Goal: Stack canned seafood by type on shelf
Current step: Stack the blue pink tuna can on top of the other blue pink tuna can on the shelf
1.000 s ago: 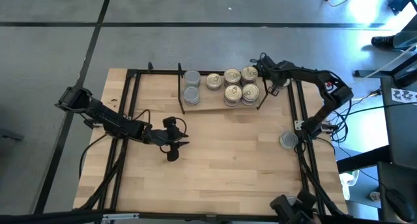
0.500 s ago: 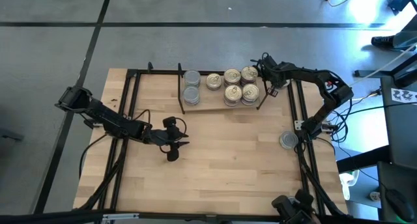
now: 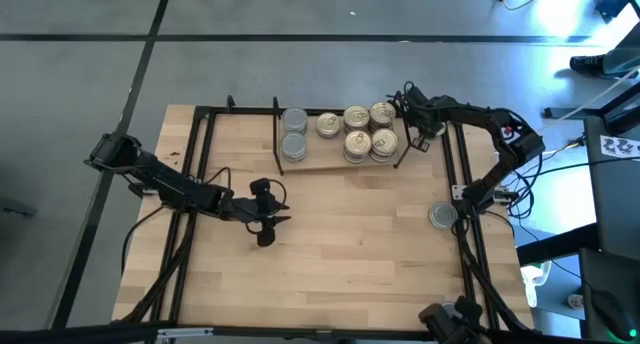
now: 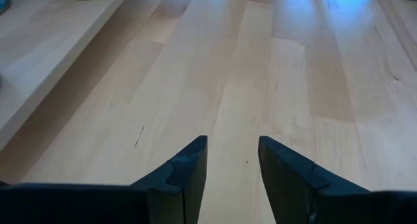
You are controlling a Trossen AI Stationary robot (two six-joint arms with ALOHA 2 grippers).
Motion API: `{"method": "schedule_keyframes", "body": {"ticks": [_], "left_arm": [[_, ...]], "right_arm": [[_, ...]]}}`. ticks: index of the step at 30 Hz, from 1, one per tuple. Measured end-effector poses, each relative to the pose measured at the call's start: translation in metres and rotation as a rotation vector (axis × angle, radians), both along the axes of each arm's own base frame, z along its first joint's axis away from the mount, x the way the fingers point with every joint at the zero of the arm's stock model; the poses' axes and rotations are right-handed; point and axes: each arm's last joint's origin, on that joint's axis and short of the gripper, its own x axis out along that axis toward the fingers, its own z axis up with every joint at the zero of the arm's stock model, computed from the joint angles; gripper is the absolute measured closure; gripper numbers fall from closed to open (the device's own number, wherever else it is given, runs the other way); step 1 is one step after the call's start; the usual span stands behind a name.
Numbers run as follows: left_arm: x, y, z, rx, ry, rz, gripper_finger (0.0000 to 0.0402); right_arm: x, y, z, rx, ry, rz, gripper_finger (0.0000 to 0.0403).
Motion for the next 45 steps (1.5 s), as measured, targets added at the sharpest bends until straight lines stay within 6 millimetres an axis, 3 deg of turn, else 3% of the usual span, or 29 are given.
{"method": "schedule_keyframes", "body": {"ticks": [8, 29, 39, 45], "left_arm": [[0.000, 0.000, 0.000, 0.001, 0.000, -0.001, 0.0266], [0.000, 0.000, 0.000, 0.004, 0.002, -0.003, 0.0266], [0.000, 0.000, 0.000, 0.004, 0.002, -0.003, 0.0266], [0.000, 0.000, 0.000, 0.004, 0.002, -0.003, 0.0266]], "right_arm": [[-0.005, 0.010, 0.017, 0.015, -0.048, 0.005, 0.0388], [-0.013, 0.029, 0.018, 0.263, -0.069, -0.022, 0.0388], [-0.019, 0.038, 0.023, 0.313, -0.054, -0.092, 0.0388], [-0.015, 0.035, 0.022, 0.251, -0.066, -0.117, 0.0388]]}}
